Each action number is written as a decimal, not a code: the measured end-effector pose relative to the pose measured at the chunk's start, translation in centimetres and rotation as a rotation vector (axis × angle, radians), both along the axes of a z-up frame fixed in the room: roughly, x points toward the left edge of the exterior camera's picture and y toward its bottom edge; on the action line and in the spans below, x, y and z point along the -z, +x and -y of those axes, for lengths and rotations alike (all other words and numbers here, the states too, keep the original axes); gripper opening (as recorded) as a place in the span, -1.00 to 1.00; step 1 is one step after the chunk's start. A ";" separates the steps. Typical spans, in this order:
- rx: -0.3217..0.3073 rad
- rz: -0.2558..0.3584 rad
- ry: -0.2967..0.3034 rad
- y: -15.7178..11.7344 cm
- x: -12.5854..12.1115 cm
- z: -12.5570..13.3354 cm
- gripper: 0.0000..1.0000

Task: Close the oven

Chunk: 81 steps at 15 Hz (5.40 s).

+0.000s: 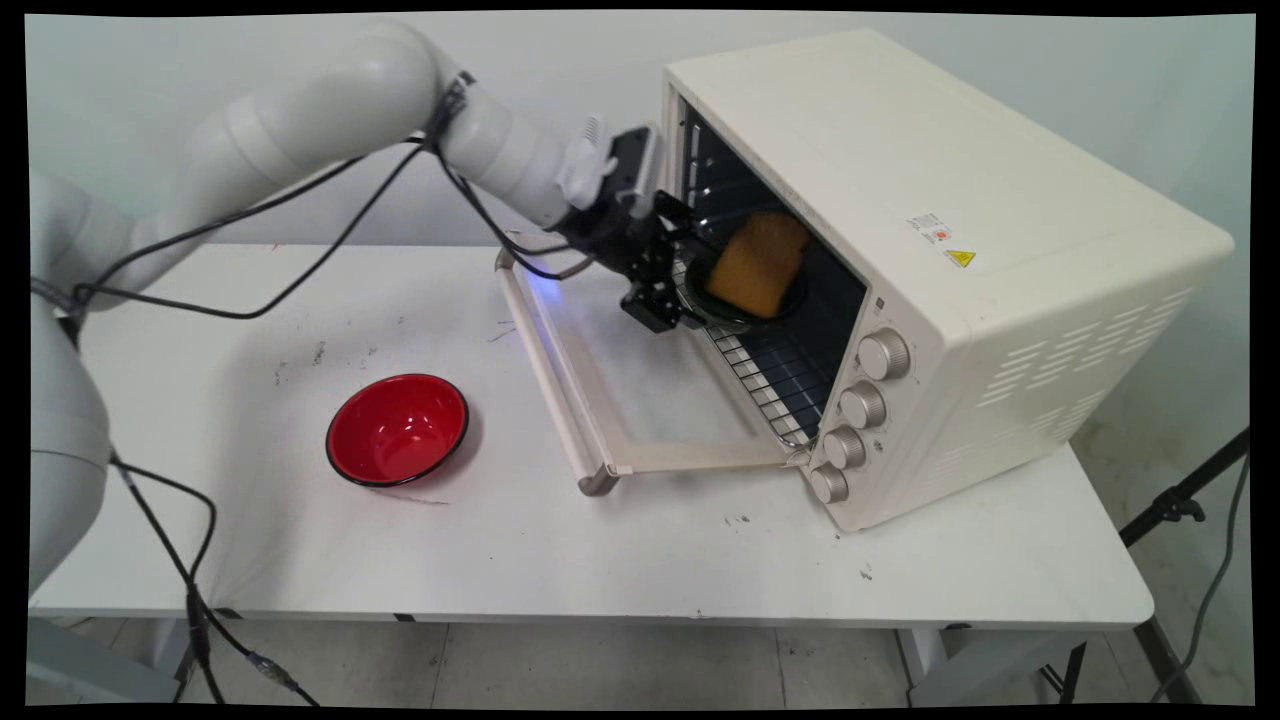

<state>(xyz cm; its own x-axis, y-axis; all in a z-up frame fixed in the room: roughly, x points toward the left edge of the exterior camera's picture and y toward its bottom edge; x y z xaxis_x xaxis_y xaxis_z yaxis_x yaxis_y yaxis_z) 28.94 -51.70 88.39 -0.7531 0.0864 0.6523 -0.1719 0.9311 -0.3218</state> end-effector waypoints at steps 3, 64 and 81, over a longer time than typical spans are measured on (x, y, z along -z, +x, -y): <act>-0.087 -0.079 0.074 2.6 -0.8 -1.8 1.00; -0.593 -0.291 0.377 12.1 1.0 -8.4 -1.00; -0.566 -0.365 0.333 11.3 -7.1 -5.9 -1.00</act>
